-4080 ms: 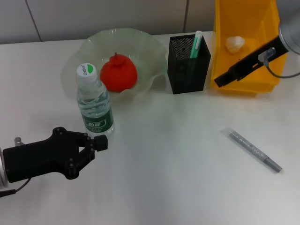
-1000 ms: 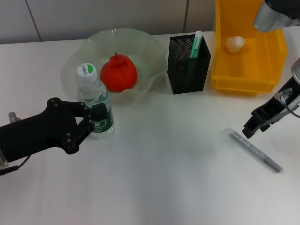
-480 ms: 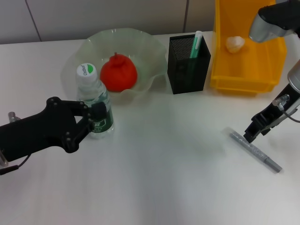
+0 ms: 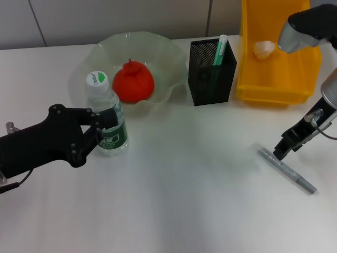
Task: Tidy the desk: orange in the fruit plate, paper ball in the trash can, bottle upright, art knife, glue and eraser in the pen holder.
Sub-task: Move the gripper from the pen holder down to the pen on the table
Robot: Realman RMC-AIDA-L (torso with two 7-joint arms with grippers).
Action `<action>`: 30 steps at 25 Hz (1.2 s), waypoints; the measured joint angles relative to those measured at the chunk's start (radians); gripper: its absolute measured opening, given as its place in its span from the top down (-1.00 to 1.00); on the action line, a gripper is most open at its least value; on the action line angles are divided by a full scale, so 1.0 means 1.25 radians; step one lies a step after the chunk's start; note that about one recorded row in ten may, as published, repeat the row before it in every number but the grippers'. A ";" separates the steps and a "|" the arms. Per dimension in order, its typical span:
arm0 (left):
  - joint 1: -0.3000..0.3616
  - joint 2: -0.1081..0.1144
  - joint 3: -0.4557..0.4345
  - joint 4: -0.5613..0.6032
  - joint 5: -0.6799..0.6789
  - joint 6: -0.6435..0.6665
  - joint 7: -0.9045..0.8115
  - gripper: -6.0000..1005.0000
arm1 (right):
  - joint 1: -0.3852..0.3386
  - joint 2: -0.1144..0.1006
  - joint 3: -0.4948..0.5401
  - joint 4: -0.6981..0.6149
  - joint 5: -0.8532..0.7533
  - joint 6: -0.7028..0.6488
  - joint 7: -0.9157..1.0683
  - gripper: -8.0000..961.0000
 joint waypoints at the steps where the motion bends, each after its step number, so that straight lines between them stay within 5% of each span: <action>1: 0.000 0.000 0.000 0.000 -0.001 0.000 0.000 0.98 | 0.001 0.000 0.000 0.005 0.000 0.004 -0.002 0.08; 30: -0.002 0.002 -0.001 0.066 -0.039 0.011 -0.005 0.98 | 0.016 0.005 -0.003 0.059 0.004 0.068 -0.042 0.30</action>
